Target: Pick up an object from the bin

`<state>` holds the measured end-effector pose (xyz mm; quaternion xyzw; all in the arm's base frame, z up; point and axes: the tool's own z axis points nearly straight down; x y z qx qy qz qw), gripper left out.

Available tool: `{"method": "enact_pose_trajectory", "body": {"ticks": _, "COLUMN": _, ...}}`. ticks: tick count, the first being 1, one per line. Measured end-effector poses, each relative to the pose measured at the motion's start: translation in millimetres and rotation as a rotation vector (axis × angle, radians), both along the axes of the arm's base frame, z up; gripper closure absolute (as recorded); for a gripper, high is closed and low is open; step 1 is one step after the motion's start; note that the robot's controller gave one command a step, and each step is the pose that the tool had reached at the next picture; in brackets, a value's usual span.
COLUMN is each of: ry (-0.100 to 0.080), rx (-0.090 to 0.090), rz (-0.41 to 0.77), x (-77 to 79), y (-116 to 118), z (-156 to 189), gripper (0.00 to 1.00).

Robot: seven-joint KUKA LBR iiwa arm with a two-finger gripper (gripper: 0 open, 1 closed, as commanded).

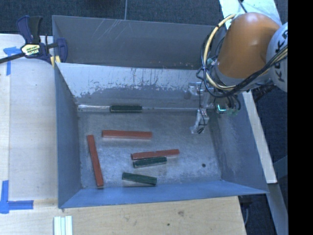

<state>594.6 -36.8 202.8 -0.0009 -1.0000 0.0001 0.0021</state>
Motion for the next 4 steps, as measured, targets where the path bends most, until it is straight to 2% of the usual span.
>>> {"method": "enact_pose_trajectory", "body": {"ticks": 1, "ry": 0.002, "rx": 0.002, "rz": 0.122, "x": -50.1, "y": 27.6, "z": -132.3, "gripper": 0.0}}
{"method": "enact_pose_trajectory", "body": {"ticks": 2, "ry": -0.005, "rx": -0.001, "rz": 0.189, "x": -83.1, "y": 15.7, "z": -99.0, "gripper": 0.0}}
{"method": "enact_pose_trajectory", "body": {"ticks": 3, "ry": -0.009, "rx": 0.002, "rz": 0.317, "x": -47.3, "y": 50.1, "z": -133.7, "gripper": 0.0}}
{"method": "enact_pose_trajectory", "body": {"ticks": 4, "ry": -0.005, "rx": 0.001, "rz": 0.316, "x": -63.4, "y": 68.1, "z": -132.6, "gripper": 0.0}}
